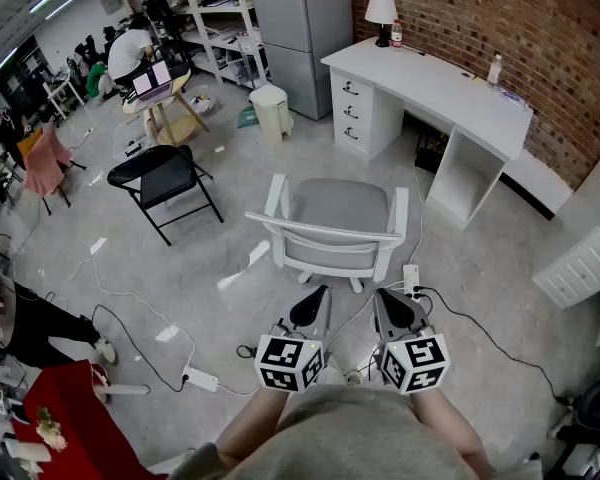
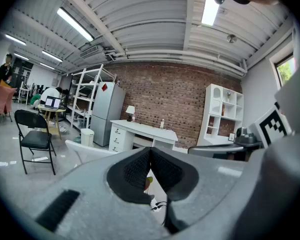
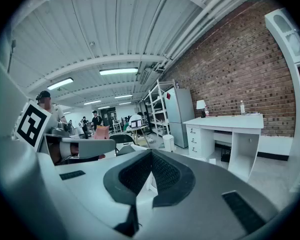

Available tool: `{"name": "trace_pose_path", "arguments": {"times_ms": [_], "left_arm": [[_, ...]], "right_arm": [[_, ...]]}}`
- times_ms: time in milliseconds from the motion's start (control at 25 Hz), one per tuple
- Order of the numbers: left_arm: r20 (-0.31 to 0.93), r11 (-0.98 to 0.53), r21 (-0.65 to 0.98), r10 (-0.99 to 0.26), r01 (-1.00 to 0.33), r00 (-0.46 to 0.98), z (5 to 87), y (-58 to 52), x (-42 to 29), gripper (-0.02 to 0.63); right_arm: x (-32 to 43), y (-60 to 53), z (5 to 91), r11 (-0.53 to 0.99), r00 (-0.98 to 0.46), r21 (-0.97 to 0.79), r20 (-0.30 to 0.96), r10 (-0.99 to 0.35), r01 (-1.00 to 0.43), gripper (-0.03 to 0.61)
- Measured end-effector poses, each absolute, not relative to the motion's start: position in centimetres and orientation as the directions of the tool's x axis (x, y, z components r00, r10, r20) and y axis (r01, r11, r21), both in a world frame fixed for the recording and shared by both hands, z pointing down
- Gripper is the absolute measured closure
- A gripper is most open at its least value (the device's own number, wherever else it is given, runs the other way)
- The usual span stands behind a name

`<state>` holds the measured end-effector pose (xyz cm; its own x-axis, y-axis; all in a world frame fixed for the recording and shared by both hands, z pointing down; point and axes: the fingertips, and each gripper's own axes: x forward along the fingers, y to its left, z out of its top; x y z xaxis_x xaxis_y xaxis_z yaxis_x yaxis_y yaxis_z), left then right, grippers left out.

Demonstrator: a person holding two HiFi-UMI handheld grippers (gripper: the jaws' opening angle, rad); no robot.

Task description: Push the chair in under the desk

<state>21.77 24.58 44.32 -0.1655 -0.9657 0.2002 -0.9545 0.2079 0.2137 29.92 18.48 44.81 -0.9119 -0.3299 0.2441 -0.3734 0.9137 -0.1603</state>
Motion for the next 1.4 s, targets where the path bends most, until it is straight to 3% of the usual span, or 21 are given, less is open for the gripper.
{"name": "trace_pose_path", "arguments": {"times_ms": [1400], "left_arm": [[0.208,0.302,0.211,-0.943,-0.93,-0.259,45.1,23.8,18.0,0.604]], "right_arm": [[26.9,16.7,45.4,0.933,-0.931,-0.169,0.243,-0.274,-0.319,0.571]]}}
